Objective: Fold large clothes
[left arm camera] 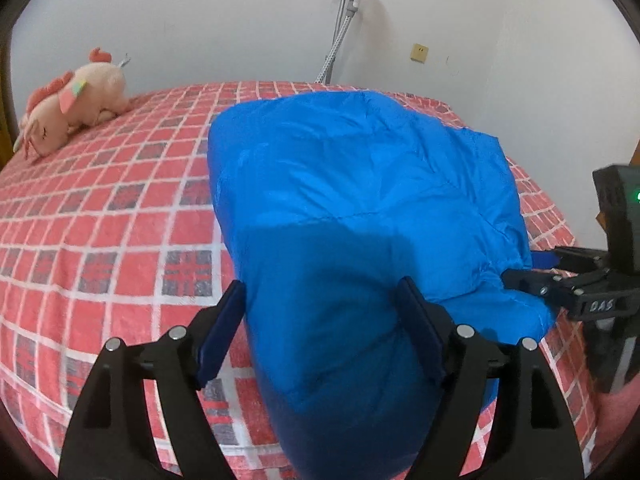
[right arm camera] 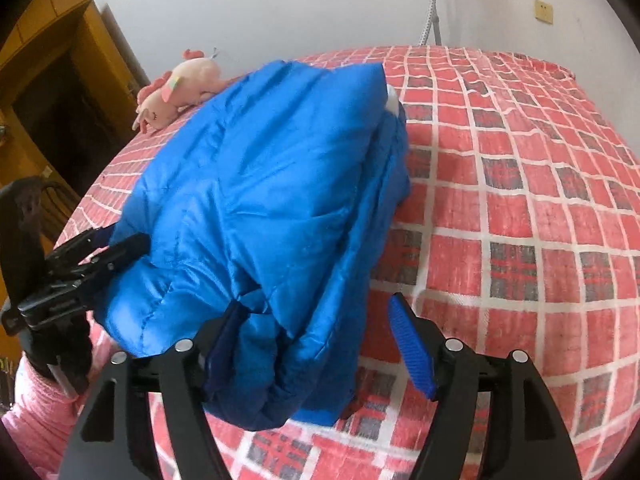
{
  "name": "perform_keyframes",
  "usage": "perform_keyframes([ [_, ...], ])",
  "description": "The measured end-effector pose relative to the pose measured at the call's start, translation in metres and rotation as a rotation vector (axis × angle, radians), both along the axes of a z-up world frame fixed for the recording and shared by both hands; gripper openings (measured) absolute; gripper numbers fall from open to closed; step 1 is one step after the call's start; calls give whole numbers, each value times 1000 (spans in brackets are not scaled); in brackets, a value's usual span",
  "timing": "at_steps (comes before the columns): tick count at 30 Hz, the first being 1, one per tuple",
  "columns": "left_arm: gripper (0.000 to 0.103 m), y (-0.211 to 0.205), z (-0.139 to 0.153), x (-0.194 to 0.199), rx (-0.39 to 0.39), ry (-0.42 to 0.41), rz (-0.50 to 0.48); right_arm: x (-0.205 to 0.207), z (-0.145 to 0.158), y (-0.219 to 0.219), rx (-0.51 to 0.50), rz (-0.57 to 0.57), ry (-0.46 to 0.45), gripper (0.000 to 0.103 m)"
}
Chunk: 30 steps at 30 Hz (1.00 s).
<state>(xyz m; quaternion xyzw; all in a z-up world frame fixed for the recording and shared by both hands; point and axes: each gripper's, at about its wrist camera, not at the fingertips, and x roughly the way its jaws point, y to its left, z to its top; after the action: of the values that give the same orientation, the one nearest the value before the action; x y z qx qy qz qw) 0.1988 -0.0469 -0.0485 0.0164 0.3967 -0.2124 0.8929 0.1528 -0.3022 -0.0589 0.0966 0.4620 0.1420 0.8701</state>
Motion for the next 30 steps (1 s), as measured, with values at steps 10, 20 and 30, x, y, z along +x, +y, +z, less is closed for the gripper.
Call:
perform_keyframes([
  [10, 81, 6, 8, -6, -24, 42, 81, -10, 4, -14, 117, -60, 1, 80],
  [20, 97, -4, 32, -72, 124, -130, 144, -67, 32, 0, -3, -63, -88, 96],
  [30, 99, -6, 22, -99, 111, -70, 185, -98, 24, 27, -83, -41, -97, 98],
])
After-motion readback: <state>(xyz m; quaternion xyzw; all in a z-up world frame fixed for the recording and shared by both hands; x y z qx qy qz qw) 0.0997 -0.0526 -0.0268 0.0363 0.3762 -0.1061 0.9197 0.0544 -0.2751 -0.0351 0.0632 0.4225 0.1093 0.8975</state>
